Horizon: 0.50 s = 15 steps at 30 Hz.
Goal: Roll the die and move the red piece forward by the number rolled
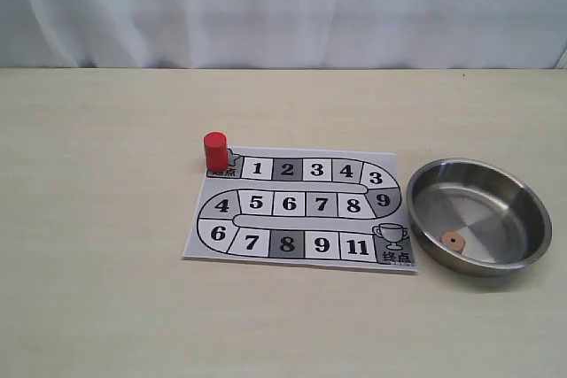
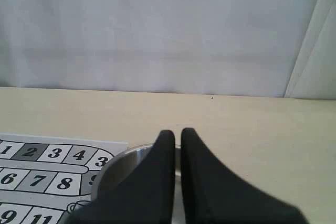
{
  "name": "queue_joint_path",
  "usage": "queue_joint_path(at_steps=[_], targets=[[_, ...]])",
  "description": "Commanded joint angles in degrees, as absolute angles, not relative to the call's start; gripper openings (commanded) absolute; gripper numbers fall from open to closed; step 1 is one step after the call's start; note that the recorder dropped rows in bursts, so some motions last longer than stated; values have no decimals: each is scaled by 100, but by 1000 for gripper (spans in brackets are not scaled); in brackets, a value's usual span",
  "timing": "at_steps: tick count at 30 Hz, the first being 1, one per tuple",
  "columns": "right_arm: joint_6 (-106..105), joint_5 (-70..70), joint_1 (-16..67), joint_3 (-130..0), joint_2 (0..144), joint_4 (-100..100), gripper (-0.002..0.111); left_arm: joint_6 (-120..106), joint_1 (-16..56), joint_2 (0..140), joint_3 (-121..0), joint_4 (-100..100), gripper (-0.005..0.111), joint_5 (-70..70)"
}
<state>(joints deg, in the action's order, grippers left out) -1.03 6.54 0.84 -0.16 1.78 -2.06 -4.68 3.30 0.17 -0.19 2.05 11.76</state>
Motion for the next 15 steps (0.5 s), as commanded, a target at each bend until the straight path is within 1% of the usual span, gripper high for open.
queue_joint_path(at_steps=[1, 10, 15], targets=[[-123, 678, 55, 0, 182, -193, 4, -490, 330, 0, 0, 218, 0, 1124], [-57, 609, 55, 0, 182, -169, 4, -490, 330, 0, 0, 218, 0, 1124], [167, -449, 55, 0, 182, -169, 4, -490, 330, 0, 0, 218, 0, 1124]])
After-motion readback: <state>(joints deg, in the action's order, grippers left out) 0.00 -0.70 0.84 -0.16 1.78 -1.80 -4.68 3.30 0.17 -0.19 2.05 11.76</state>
